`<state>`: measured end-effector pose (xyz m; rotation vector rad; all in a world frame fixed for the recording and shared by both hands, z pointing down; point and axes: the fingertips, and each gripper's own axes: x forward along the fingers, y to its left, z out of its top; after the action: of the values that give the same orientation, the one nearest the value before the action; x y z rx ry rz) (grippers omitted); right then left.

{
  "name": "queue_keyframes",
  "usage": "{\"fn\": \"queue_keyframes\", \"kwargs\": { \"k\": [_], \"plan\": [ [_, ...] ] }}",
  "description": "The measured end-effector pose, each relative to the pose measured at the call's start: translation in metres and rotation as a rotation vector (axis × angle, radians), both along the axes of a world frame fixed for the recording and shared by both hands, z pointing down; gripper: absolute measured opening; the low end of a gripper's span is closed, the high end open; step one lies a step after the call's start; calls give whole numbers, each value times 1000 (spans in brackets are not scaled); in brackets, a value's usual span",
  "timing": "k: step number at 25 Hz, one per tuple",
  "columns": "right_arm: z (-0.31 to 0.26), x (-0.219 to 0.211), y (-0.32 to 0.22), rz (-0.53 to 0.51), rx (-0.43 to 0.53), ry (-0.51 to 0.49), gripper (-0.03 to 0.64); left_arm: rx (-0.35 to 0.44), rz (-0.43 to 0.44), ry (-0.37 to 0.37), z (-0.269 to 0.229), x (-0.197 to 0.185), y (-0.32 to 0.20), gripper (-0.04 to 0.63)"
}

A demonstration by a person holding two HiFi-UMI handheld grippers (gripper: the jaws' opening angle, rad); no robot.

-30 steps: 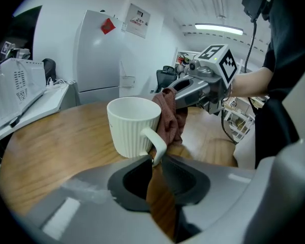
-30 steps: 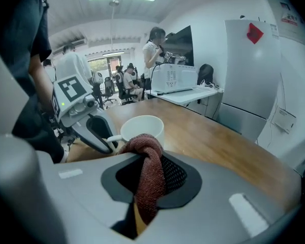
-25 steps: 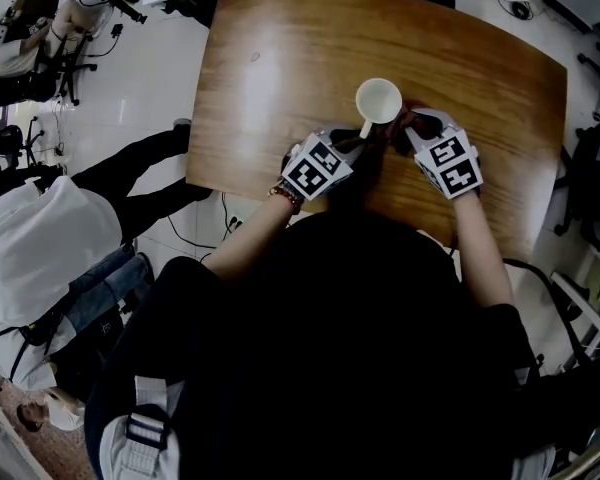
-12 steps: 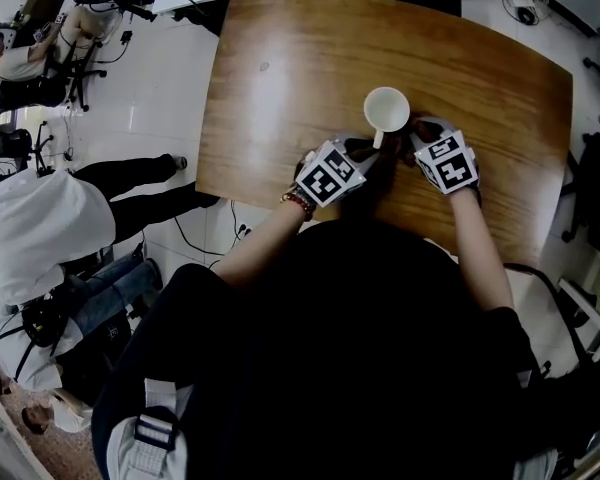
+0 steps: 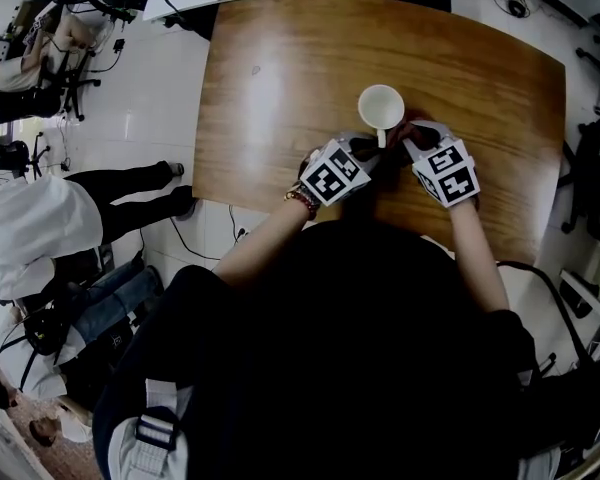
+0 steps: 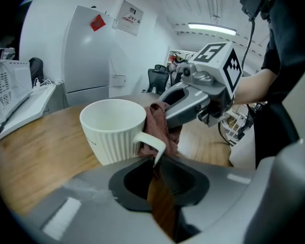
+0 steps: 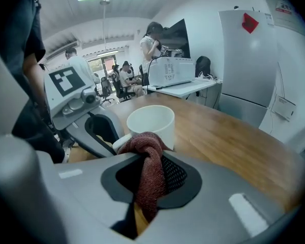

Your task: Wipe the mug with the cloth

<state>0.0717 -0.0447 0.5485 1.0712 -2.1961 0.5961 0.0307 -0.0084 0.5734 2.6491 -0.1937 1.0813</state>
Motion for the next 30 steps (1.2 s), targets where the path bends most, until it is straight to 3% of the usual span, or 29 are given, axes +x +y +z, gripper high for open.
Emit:
{"fn": "queue_keyframes", "kwargs": {
  "k": [10, 19, 30],
  "plan": [
    [39, -2, 1, 28, -101, 118, 52, 6, -1, -1, -1, 4, 1, 51],
    [-21, -13, 11, -28, 8, 58, 52, 0, 15, 2, -1, 6, 2, 51],
    [30, -16, 5, -93, -50, 144, 52, -11, 23, 1, -2, 7, 5, 49]
  ]
}}
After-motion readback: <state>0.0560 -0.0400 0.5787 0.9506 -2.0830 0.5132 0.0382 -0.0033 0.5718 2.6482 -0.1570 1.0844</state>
